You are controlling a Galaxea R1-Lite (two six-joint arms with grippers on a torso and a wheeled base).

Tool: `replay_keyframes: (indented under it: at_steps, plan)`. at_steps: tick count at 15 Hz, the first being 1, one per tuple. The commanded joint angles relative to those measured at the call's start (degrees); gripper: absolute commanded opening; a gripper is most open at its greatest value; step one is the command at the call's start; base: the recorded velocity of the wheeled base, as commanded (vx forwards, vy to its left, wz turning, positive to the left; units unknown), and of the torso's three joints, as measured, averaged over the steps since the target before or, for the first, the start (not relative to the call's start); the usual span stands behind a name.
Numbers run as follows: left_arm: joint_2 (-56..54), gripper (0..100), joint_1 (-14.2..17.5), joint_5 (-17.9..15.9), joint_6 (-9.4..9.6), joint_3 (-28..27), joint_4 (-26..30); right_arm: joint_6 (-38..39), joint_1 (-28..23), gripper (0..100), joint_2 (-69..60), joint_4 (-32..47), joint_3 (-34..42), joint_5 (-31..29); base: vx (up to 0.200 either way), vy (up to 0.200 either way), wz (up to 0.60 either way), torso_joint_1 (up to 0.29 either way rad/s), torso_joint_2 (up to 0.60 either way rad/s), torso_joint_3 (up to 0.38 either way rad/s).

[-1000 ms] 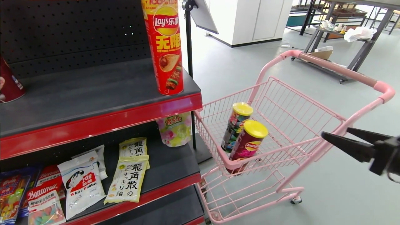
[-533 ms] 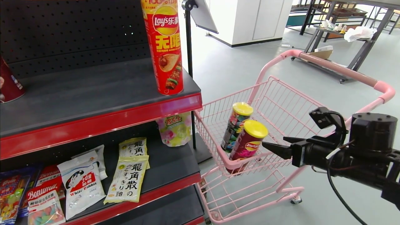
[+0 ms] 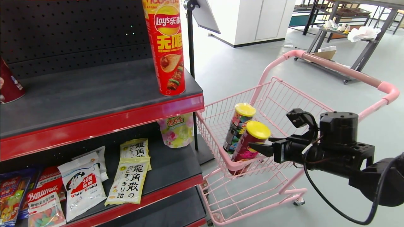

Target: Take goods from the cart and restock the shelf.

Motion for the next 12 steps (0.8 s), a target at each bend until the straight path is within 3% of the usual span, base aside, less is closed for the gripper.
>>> replay_keyframes:
  at_steps: [1,12]
  plan:
    - [0.0,100,0.0,0.0,0.01,0.0,0.0,0.0,0.1,100,3.3,-0.1,-2.0,0.0,0.0,0.0,0.0,0.0,0.0,0.0]
    - [0.0,100,0.0,-0.1,0.01,0.0,0.0,0.4,-0.1,100,12.8,-3.4,-8.7,-0.1,0.0,0.0,0.0,0.0,0.0,0.0]
